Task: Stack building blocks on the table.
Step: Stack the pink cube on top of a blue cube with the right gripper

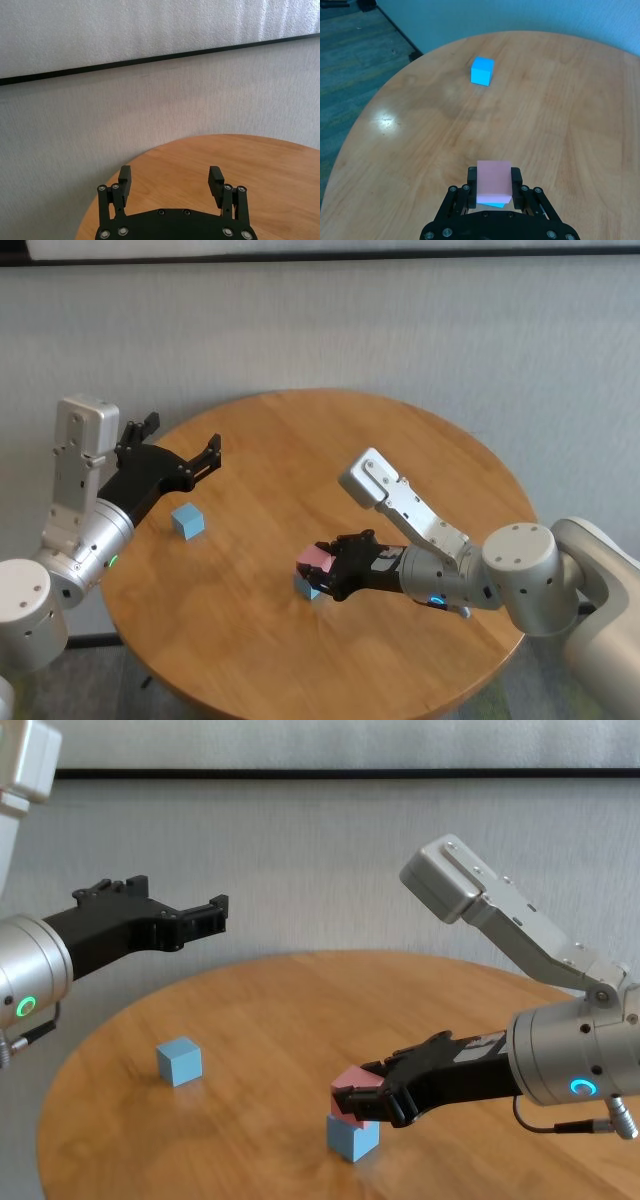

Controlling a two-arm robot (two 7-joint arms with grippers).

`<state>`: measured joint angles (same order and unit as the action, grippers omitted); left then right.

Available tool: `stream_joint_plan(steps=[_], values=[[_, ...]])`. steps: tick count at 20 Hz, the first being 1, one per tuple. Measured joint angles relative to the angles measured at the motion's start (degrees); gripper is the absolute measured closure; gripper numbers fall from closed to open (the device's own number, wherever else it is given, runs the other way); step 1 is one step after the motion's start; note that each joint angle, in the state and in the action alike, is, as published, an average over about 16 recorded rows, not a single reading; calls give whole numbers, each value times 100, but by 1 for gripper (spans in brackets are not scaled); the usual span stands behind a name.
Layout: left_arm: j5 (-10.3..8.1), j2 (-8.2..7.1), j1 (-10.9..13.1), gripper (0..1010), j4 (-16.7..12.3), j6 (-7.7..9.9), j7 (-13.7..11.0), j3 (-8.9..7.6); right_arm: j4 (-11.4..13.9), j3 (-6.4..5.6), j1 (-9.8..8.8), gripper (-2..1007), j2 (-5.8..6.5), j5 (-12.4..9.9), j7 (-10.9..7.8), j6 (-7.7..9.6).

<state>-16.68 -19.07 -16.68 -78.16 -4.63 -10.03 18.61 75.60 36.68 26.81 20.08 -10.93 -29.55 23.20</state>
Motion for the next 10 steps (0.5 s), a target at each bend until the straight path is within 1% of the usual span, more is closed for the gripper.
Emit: stream_joint_plan(steps=[10], values=[[0, 0, 0, 9, 0, 0, 0, 0, -81, -55, 11, 646, -85, 86, -31, 48]])
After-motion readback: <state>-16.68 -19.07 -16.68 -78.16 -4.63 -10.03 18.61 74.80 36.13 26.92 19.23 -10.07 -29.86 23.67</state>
